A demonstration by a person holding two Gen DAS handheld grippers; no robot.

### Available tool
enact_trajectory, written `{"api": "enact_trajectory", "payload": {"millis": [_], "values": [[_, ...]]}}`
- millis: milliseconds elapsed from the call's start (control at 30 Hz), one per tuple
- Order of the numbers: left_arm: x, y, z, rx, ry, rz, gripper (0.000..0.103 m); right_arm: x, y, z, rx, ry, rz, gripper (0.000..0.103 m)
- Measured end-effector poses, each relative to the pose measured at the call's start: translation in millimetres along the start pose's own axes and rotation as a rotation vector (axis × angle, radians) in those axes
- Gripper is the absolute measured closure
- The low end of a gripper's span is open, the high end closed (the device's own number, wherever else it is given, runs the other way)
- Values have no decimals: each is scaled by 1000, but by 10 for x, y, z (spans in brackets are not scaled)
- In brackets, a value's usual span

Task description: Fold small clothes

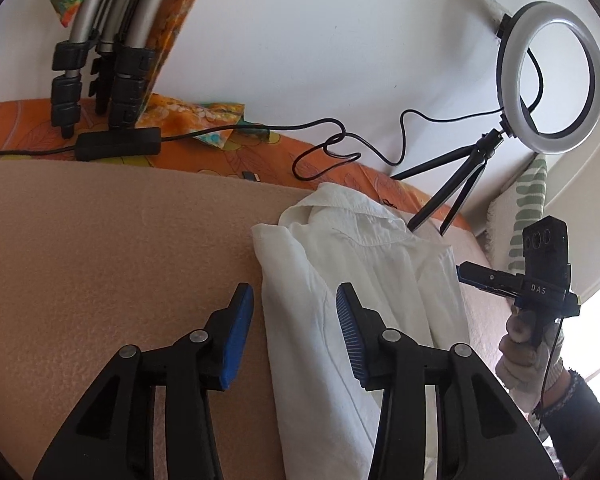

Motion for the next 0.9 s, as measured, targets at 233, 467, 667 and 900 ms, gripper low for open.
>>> {"api": "enact_trajectory", "payload": {"millis": [233,467,667,900], "values": [[-169,-90,229,-10,56,34,92,-103,-30,258,18,27,4,68],[-187,-163,154,-37,31,56,99,-166,106,243,47,12,-44,98],[-142,-294,-146,-10,-39,64,100,-130,326,-92,28,-43,-108,99],[46,-579,-667,-6,-111,121,100,104,660,-589,-5,-98,-182,99]]}}
Point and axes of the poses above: each gripper's, at about its wrist camera, not at the fingertips, and z roughly the way its jaws point, y to its left, x to its underside, the point moved 1 cm from there along z, roughly the way its jaws point, and after that the axes turned 12 degrees about y, right-handed, at the moved point
